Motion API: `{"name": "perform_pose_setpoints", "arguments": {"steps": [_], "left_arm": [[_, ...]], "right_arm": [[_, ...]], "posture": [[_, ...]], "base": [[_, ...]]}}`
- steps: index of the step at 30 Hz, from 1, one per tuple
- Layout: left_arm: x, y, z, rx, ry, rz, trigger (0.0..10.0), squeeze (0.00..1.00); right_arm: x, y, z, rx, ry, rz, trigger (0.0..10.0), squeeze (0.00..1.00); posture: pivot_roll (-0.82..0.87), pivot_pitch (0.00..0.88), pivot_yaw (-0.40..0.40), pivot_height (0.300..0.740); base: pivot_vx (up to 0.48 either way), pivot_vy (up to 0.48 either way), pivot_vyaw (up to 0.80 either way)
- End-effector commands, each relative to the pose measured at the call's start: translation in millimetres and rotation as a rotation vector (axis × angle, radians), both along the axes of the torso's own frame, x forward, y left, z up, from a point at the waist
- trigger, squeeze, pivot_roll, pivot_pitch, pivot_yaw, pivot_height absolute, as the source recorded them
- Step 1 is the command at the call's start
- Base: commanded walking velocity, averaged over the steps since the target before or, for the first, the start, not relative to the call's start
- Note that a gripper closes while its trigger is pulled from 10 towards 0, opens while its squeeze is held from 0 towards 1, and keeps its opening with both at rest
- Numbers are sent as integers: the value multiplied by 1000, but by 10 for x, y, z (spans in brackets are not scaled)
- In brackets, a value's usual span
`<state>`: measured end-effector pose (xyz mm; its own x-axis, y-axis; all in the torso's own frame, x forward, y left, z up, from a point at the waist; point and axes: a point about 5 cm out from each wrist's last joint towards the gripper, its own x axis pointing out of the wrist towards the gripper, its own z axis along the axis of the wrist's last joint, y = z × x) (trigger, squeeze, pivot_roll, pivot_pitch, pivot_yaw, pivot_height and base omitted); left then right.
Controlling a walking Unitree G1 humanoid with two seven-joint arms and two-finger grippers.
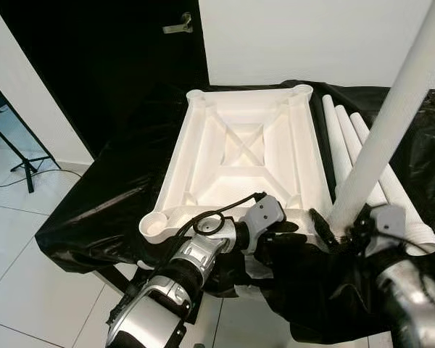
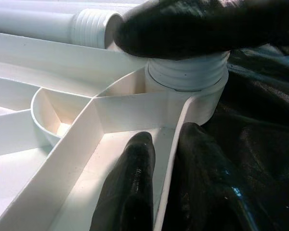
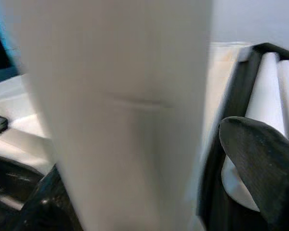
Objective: Building children table
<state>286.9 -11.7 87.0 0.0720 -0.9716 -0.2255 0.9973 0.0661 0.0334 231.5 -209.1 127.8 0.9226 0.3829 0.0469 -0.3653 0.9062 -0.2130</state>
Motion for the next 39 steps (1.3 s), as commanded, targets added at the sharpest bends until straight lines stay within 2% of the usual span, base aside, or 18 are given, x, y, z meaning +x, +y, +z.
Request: {"name": "perform_pose_setpoints", "arguments": {"steps": [1, 6, 8, 9, 10, 11, 14, 20, 22, 24, 26, 27, 30, 33, 36, 37, 38, 39], "left_arm": [[-242, 50, -312, 81, 164, -151, 10000, 0], [-244, 55, -314, 78, 165, -147, 10000, 0], [-244, 55, -314, 78, 165, -147, 10000, 0], [-249, 61, -320, 79, 167, -147, 10000, 0], [-249, 61, -320, 79, 167, -147, 10000, 0], [-254, 67, -328, 80, 168, -147, 10000, 0], [-253, 72, -331, 83, 168, -148, 10000, 0], [-245, 65, -322, 85, 165, -151, 10000, 0], [-246, 55, -316, 85, 162, -157, 10000, 0], [-242, 41, -305, 82, 159, -156, 10000, 0], [-238, 38, -299, 80, 159, -154, 10000, 0], [-236, 42, -299, 80, 159, -153, 10000, 0], [-235, 45, -299, 80, 159, -153, 10000, 0], [-225, 84, -311, 86, 160, -144, 10000, 0], [-224, 88, -313, 88, 160, -144, 10000, 0], [-221, 80, -308, 88, 159, -144, 10000, 0], [-220, 74, -304, 85, 159, -144, 10000, 0], [-220, 71, -301, 84, 159, -146, 10000, 0]], "right_arm": [[-20, 57, -47, 10, 30, 39, 10000, 0], [-41, 56, -19, -22, 54, 131, 10000, 0], [-41, 56, -19, -22, 54, 131, 10000, 0], [-58, 61, -40, -27, 90, 170, 3804, 0], [-58, 61, -40, -27, 90, 170, 3804, 0], [-82, 71, -65, -27, 121, 206, 0, 0], [-121, 55, -120, -33, 183, 268, 0, 0], [-130, 32, -164, -6, 224, 266, 0, 0], [-135, 72, -180, 26, 207, 219, 0, 0], [-176, 185, -205, 104, 138, 54, 0, 0], [-236, 234, -206, 140, 80, -82, 0, 0], [-254, 235, -210, 142, 65, -132, 0, 0], [-263, 231, -212, 142, 59, -157, 0, 0], [-254, 133, -234, 108, 22, -349, 0, 0], [-242, 128, -232, 106, 17, -375, 0, 0], [-226, 142, -230, 110, 23, -373, 4745, 0], [-218, 141, -234, 103, 30, -359, 10000, 0], [-210, 138, -234, 102, 35, -337, 10000, 0]], "posture": [[61, 0, 53, 740], [64, 0, 53, 740], [64, 0, 53, 740], [64, 0, 54, 740], [64, 0, 54, 740], [64, 0, 54, 740], [65, 0, 56, 740], [61, 0, 59, 740], [63, 0, 57, 740], [64, 0, 57, 740], [69, 0, 54, 740], [71, 0, 53, 740], [71, 0, 53, 740], [71, 0, 54, 740], [70, 0, 55, 740], [67, 0, 58, 740], [65, 0, 59, 740], [65, 0, 59, 740]], "base": [[0, 0, 0], [0, 0, 0], [0, 0, 0], [0, 0, 0], [0, 0, 0], [0, 0, 0], [0, 0, 0], [0, 0, 0], [0, 0, 0], [0, 0, 0], [0, 0, 0], [0, 0, 0], [0, 0, 0], [0, 0, 0], [0, 0, 0], [0, 0, 0], [0, 0, 0], [0, 0, 0]]}}
